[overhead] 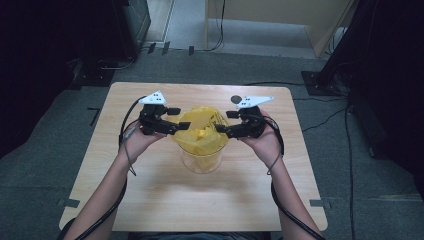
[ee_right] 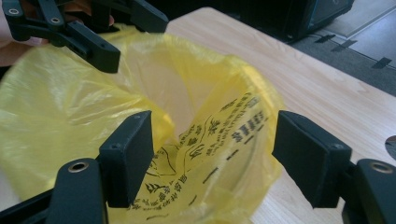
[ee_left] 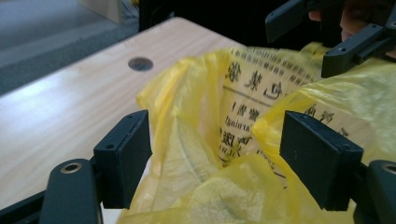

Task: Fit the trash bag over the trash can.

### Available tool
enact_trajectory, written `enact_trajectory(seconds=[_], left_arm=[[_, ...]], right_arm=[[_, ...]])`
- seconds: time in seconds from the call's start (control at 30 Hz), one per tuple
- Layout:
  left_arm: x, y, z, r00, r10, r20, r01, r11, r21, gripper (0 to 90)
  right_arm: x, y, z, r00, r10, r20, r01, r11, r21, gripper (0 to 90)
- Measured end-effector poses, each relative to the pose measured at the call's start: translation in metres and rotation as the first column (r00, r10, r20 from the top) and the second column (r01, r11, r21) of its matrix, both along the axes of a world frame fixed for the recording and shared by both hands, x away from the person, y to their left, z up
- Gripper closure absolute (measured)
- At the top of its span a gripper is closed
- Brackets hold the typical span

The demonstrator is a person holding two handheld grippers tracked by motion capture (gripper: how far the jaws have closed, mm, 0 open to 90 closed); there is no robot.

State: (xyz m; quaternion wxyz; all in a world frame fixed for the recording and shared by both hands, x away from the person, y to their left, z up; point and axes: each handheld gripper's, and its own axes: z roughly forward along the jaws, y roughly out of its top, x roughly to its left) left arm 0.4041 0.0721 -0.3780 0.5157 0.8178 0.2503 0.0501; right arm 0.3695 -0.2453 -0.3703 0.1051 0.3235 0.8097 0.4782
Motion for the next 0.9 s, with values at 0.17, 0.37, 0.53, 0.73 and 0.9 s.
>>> enact_trajectory(seconds=[0.17,0.37,0.53,0.73,0.9], left_arm=[[-0.004,0.013,0.012,0.9994,-0.008,-0.035,0.006,0.9983,-0.057,28.3],[-0.015,0.017,0.015,0.9976,-0.055,-0.041,0.056,0.9984,0.012,31.5],[-0.026,0.021,0.019,0.9949,-0.096,-0.03,0.097,0.995,0.025,32.9],[-0.035,0.023,0.015,0.989,-0.131,-0.07,0.133,0.9904,0.036,43.0],[-0.036,0.026,0.005,0.9838,-0.134,-0.119,0.137,0.9903,0.022,45.2]], right_arm=[[-0.003,-0.015,0.009,1.0,0.005,-0.007,-0.005,0.999,0.035,30.1],[-0.009,-0.024,0.012,0.9987,0.043,-0.025,-0.043,0.999,0.03,32.8],[-0.017,-0.023,0.011,0.9928,0.108,-0.05,-0.107,0.994,0.024,33.4],[-0.025,-0.021,0.009,0.9836,0.168,-0.066,-0.168,0.986,-0.006,37.7],[-0.028,-0.022,0.011,0.9744,0.207,-0.088,-0.207,0.978,0.012,38.4]])
